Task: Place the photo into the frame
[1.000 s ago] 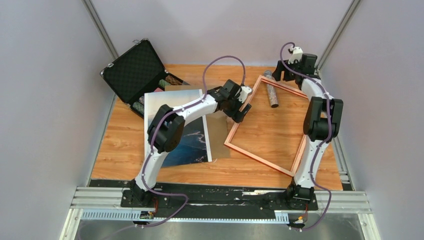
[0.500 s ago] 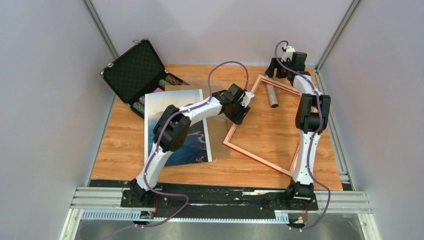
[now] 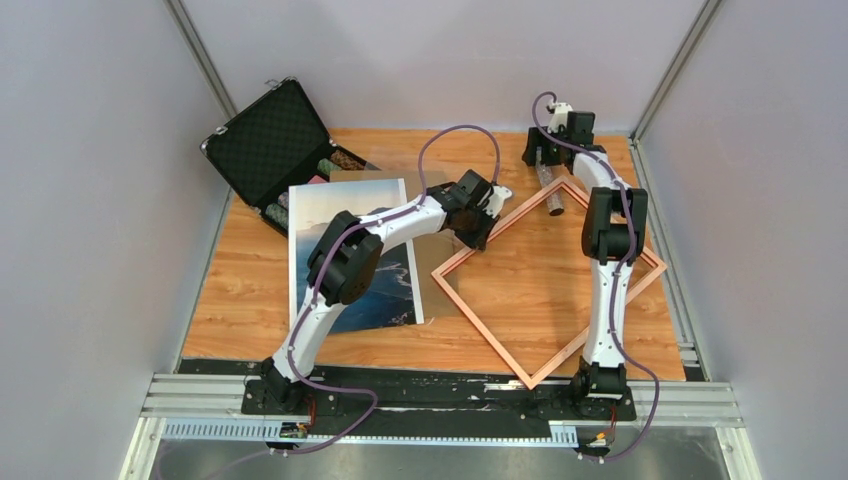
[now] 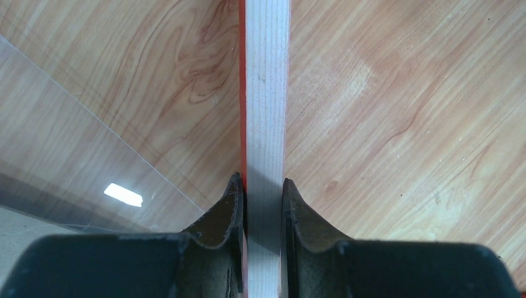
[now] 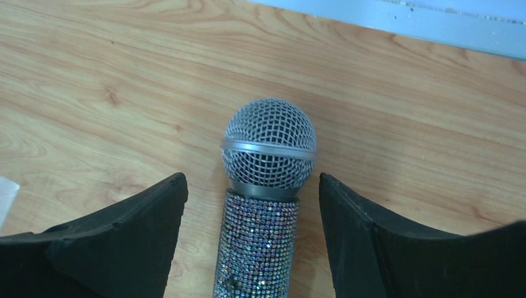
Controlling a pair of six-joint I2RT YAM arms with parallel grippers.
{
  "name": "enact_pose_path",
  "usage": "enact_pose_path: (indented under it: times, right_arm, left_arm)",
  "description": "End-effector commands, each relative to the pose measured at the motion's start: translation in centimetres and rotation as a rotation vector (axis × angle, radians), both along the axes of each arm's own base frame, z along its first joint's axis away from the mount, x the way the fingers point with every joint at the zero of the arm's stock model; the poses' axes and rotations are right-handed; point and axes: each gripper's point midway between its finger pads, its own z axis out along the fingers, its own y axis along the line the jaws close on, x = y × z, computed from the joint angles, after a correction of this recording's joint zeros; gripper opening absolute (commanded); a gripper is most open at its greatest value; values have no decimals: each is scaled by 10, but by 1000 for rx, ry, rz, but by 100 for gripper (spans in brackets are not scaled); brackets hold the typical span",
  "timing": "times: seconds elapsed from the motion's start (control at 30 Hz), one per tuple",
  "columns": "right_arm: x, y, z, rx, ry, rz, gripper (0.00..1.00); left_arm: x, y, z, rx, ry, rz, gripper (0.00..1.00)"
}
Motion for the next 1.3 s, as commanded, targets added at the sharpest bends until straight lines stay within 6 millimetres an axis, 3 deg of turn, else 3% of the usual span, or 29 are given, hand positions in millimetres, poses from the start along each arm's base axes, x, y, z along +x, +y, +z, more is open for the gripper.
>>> enact_pose_path:
  times: [0.0, 0.1, 0.2, 0.33, 0.47, 0.63, 0.8, 0.87, 1.07, 1.27]
  right_arm:
    - [6, -10, 9, -65, -21, -21, 76]
    - [4, -14, 6, -99, -10, -19, 69]
    - [7, -26, 10, -156, -28, -34, 54]
    - [17, -53, 32, -187, -80, -73, 36]
    - [25, -68, 46, -299, -142, -28, 23]
    - [36, -81, 62, -466, -214, 19, 13]
    - [42, -99, 64, -653, -245, 50, 10]
    - [41, -101, 60, -694, -245, 82, 9]
    - [35, -75, 49, -792, -295, 316, 7]
    - [38, -58, 37, -883, -327, 452, 7]
  left_arm:
    - [-8, 9, 11, 27, 5, 6, 2]
    - [-5, 11, 13, 38, -6, 31, 0]
    - [-3, 14, 15, 48, -12, 59, 0]
    - [-3, 15, 18, 45, -8, 76, 0]
    - [-3, 15, 22, 41, -11, 77, 0]
    - [-3, 16, 25, 41, -12, 90, 0]
    - [1, 20, 23, 35, 6, 131, 0]
    - [5, 22, 24, 20, 23, 159, 0]
    - [16, 26, 23, -8, 71, 219, 0]
    - [18, 17, 17, -32, 124, 273, 0]
